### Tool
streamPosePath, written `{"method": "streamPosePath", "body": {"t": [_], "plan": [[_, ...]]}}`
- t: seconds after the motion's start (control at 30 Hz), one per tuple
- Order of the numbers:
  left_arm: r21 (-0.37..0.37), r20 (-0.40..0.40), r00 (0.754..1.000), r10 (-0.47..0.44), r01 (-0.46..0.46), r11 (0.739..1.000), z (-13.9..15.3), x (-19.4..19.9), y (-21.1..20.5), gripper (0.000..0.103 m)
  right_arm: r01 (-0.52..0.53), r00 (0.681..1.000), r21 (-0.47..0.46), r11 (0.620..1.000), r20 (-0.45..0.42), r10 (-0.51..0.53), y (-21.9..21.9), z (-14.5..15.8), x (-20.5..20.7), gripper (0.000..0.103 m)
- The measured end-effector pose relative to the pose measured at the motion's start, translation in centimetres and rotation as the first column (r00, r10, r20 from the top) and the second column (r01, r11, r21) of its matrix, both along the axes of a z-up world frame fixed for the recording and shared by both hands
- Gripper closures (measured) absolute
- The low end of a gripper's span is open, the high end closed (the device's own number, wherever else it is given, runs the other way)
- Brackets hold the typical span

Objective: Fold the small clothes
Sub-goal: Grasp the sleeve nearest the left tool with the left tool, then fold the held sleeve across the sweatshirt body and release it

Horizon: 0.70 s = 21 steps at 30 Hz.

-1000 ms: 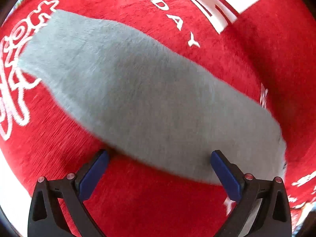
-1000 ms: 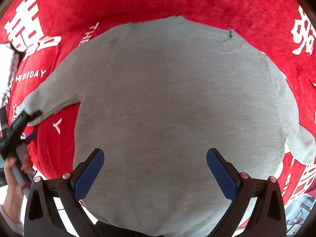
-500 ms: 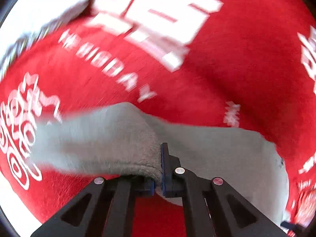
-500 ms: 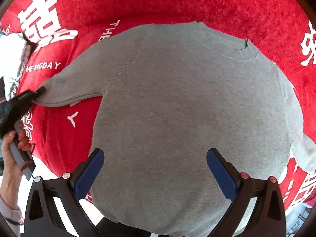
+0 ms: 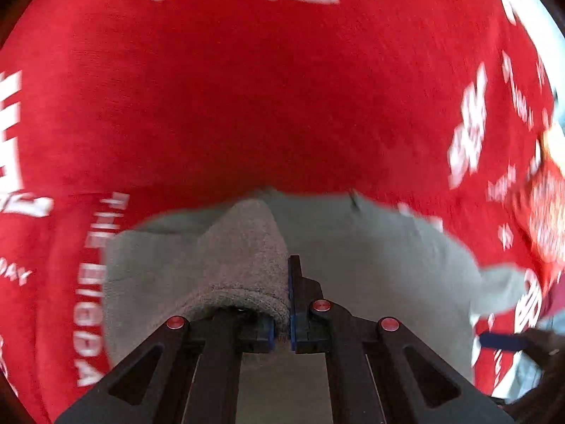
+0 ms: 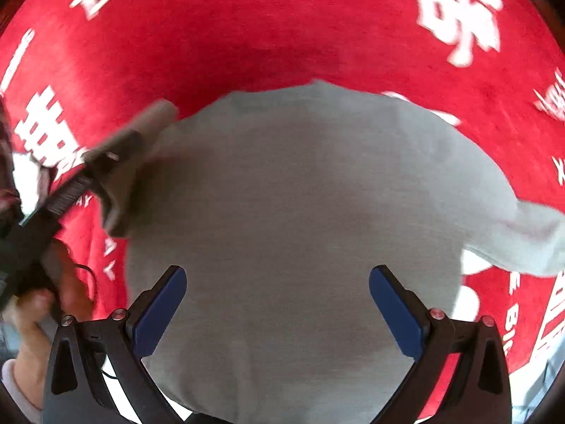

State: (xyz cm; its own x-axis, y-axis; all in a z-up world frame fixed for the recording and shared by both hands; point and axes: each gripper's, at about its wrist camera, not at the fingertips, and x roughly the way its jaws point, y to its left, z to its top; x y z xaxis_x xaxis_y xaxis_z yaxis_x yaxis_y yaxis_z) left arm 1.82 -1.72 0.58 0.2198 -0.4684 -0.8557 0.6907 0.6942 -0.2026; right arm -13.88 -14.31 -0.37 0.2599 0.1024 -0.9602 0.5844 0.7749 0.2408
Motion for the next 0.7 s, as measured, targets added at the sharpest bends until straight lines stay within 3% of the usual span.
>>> {"method": "streamPosePath", "body": {"t": [0.07,0.17,0.23,0.27,0.3,0.43,0.53,0.57,0.67,0.7], "plan": [[0.087,-0.014,0.998,-0.062,0.063,0.994,-2.5,-2.1,-2.9,0.097,0.031,0.999,0.01,0.999,-0.022,-0.031,-1.5,-0.9,-1.5,0.0],[0.17,-0.025,0.994,-0.105,0.108,0.98,-4.8,-4.3,-4.0,0.097,0.074,0.996,0.032,0.997,-0.044,-0.072,-3.0,-2.2,-3.5,0.0],[0.217,-0.035,0.993,-0.115,0.12,0.969,-5.6,-4.8,-3.9,0.074,0.091,0.995,0.05,0.995,-0.051,-0.089,-3.3,-2.8,-4.3,0.0],[0.22,-0.038,0.994,-0.107,0.113,0.969,-5.4,-4.9,-3.5,0.037,0.094,0.995,0.064,0.994,-0.05,-0.091,-3.3,-3.0,-4.4,0.0],[0.221,-0.034,0.995,-0.092,0.097,0.97,-5.2,-4.9,-2.6,0.013,0.09,0.995,0.079,0.993,-0.046,-0.086,-3.1,-3.1,-4.3,0.0],[0.175,0.02,0.997,-0.069,0.064,0.982,-0.8,-4.5,1.7,0.013,-0.002,1.0,0.063,0.998,-0.015,0.003,-1.8,-2.7,-2.6,0.0],[0.192,0.11,0.994,0.01,-0.031,0.981,1.5,-2.7,6.2,0.013,-0.188,0.981,-0.049,0.981,0.028,0.19,1.4,-1.0,1.1,0.0],[0.217,0.13,0.991,0.037,-0.065,0.974,1.6,-1.8,7.9,0.013,-0.227,0.972,-0.073,0.971,0.036,0.23,2.4,-0.6,1.9,0.0],[0.358,0.148,0.983,0.109,-0.156,0.92,-0.4,1.4,11.6,0.013,-0.376,0.921,-0.165,0.912,0.043,0.387,6.3,-0.4,6.0,0.0],[0.388,0.128,0.983,0.133,-0.173,0.905,-1.4,2.2,12.4,0.013,-0.434,0.893,-0.214,0.875,0.026,0.449,7.9,-0.9,7.5,0.0]]}}
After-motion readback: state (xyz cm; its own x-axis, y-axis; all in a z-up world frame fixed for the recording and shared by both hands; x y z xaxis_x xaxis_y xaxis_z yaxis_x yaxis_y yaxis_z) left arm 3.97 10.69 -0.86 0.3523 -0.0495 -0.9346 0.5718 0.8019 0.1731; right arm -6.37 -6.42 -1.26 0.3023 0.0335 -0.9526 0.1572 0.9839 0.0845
